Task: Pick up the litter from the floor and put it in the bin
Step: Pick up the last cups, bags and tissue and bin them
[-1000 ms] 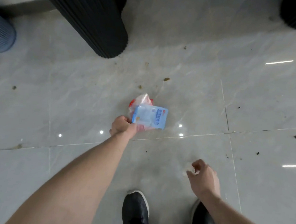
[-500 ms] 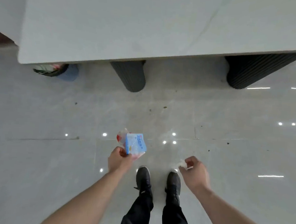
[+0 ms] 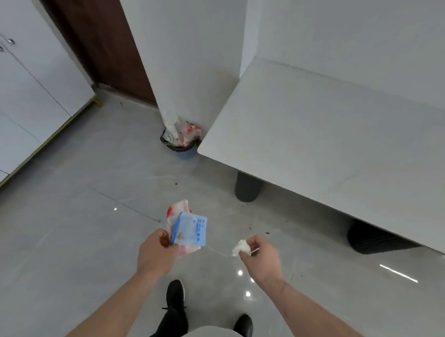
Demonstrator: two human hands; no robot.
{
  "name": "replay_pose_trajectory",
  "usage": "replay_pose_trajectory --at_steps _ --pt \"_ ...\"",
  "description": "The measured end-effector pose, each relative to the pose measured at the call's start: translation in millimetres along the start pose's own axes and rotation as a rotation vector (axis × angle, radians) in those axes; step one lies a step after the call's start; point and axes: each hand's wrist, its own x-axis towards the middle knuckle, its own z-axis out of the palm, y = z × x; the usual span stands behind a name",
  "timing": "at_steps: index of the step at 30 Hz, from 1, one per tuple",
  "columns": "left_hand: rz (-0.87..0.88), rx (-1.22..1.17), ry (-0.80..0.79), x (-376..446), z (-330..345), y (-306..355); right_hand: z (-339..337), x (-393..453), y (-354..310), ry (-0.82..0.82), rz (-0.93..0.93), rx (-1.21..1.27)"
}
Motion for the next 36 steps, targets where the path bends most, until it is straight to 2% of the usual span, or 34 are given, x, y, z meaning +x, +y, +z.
replay_pose_trajectory --at_steps 6,15,24,36 --pt "0.006 -0.176 0.085 43.7 -90.2 2.0 38.8 38.9 -113.2 -0.024 -0.133 -0.072" --pt "0.050 -0.125 0.022 154.3 -184.8 11.3 100.5 90.1 -229.1 0.066 -0.188 -0.047" --pt "0.072 -0.072 -0.039 281.9 -198.1 73.1 110.3 204.3 -293.5 0.055 -0.182 -0.115" --pt "-0.015 -0.071 -0.002 420.7 -226.0 163.2 93.9 381.9 -401.9 -0.062 -0.208 -0.215"
